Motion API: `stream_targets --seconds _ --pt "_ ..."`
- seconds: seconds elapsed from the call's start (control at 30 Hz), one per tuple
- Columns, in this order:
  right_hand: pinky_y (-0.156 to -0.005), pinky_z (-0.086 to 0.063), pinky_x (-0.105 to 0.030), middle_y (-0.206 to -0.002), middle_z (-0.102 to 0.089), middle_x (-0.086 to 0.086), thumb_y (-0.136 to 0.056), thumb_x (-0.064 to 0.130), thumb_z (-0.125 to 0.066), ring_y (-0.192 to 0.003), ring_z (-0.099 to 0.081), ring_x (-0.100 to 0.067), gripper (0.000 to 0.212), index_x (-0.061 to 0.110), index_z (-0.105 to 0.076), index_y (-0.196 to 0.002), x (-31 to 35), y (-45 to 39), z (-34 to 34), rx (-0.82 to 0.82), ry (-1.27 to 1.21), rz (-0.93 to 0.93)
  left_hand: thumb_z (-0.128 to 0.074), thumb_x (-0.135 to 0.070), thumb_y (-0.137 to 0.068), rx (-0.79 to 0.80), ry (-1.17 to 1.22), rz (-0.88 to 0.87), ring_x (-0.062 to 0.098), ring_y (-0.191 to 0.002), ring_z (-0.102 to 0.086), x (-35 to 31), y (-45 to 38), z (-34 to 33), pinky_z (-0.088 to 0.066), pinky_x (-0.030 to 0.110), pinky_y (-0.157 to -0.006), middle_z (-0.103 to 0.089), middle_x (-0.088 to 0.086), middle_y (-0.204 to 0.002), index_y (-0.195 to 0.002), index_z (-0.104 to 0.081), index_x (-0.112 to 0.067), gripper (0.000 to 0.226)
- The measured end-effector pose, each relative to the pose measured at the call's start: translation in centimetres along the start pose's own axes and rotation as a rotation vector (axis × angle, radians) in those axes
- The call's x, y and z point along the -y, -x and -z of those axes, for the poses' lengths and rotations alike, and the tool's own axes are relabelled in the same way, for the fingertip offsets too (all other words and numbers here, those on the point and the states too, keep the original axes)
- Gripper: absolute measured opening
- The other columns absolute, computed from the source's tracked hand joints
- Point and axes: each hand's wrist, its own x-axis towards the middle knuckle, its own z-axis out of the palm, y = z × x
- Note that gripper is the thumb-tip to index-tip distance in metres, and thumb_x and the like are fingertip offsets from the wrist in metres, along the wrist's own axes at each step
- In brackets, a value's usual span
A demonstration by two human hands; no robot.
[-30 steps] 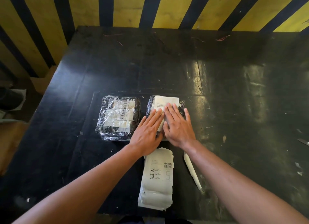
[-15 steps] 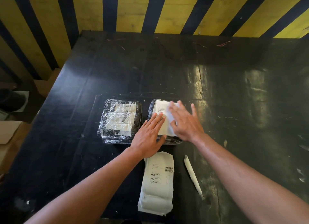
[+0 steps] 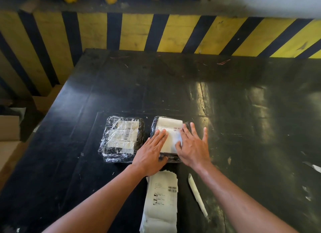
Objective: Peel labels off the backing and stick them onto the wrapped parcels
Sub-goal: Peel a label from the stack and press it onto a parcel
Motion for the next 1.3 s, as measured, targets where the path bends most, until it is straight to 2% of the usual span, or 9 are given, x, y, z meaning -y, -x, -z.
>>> stream_targets --seconds 0.17,0.4,0.47,0.53,0.67,0.77,0.9,1.03,1.3 --pt "-0.125 0.006 -0.068 -0.173 -0.013 0.009 -0.102 0.045 -0.027 -0.162 -0.006 -0.020 0.067 0.025 -0.018 -0.166 1.7 3.8 -2.1 -0.002 -0.050 0.211 -0.045 -0.057 -0.102 0.029 -0.024 -0.016 0.008 -0.157 0.026 0.0 -0.1 0.0 0.001 0.036 -0.133 0.022 -0.008 -0.173 -0.166 0.011 -0.025 0.091" --pt "-0.125 -0.002 -0.069 -0.166 -0.038 0.005 -0.100 0.043 -0.032 -0.160 -0.021 -0.025 0.061 0.022 -0.049 -0.155 -1.2 5.1 -1.6 -0.068 0.024 0.087 -0.053 -0.048 -0.102 0.058 -0.045 -0.014 0.009 -0.157 0.026 -0.1 0.1 0.6 -0.002 0.036 -0.133 0.024 -0.010 -0.172 -0.166 0.013 -0.025 0.095" --pt "-0.126 0.003 -0.066 -0.170 -0.028 0.004 -0.101 0.044 -0.029 -0.162 -0.012 -0.023 0.063 0.021 -0.043 -0.158 -1.0 5.1 -1.2 -0.047 0.002 0.109 -0.052 -0.048 -0.102 0.067 -0.046 -0.007 0.009 -0.157 0.026 -0.2 0.0 0.5 -0.004 0.038 -0.133 0.025 -0.010 -0.171 -0.166 0.014 -0.025 0.095" --pt "-0.126 0.009 -0.064 -0.174 -0.009 0.005 -0.102 0.045 -0.027 -0.162 0.005 -0.020 0.067 0.022 -0.024 -0.165 0.1 5.5 -1.6 0.005 -0.018 0.201 -0.051 -0.050 -0.102 0.068 -0.053 -0.011 0.010 -0.158 0.026 -0.1 0.0 0.3 -0.005 0.040 -0.133 0.026 -0.008 -0.171 -0.165 0.015 -0.024 0.095" --pt "-0.127 0.003 -0.065 -0.175 0.011 0.003 -0.103 0.045 -0.029 -0.160 0.019 -0.018 0.077 0.021 0.006 -0.167 0.6 7.5 -3.5 0.057 0.008 0.267 -0.052 -0.048 -0.101 0.080 -0.065 -0.017 0.011 -0.158 0.025 0.0 -0.1 0.4 -0.006 0.040 -0.133 0.025 -0.008 -0.171 -0.165 0.014 -0.023 0.095" --pt "-0.127 0.004 -0.065 -0.175 0.012 0.002 -0.103 0.045 -0.024 -0.161 0.017 -0.018 0.075 0.020 0.007 -0.166 -0.7 8.4 -3.7 0.054 0.030 0.226 -0.052 -0.049 -0.101 0.107 -0.097 -0.016 0.012 -0.157 0.027 -0.1 0.0 0.7 -0.003 0.041 -0.133 0.029 -0.007 -0.170 -0.165 0.018 -0.023 0.098" --pt "-0.125 0.007 -0.062 -0.174 0.014 0.004 -0.101 0.044 -0.033 -0.160 0.019 -0.017 0.080 0.021 0.004 -0.167 -1.1 8.0 -3.4 0.052 0.013 0.200 -0.047 -0.054 -0.100 0.102 -0.227 0.015 0.022 -0.152 0.040 -1.2 0.6 0.0 0.011 0.051 -0.130 0.041 0.003 -0.166 -0.160 0.031 -0.018 0.105" --pt "-0.125 0.013 -0.058 -0.173 0.020 0.005 -0.099 0.042 -0.033 -0.159 0.022 -0.015 0.081 0.020 0.008 -0.166 -0.3 6.6 -3.1 0.064 -0.017 0.176 -0.036 -0.048 -0.103 0.064 -0.282 -0.028 0.023 -0.148 0.048 -3.6 2.9 -1.7 0.021 0.051 -0.126 0.050 0.007 -0.161 -0.156 0.037 -0.014 0.097" --pt "-0.128 0.007 -0.060 -0.172 0.021 0.005 -0.100 0.039 -0.038 -0.158 0.024 -0.012 0.085 0.021 0.014 -0.165 -0.4 6.3 -3.0 0.072 -0.057 0.178 -0.036 -0.049 -0.097 0.014 -0.216 -0.008 0.014 -0.155 0.036 -1.2 5.6 -1.9 0.018 0.047 -0.126 0.042 -0.002 -0.166 -0.162 0.027 -0.019 0.095"
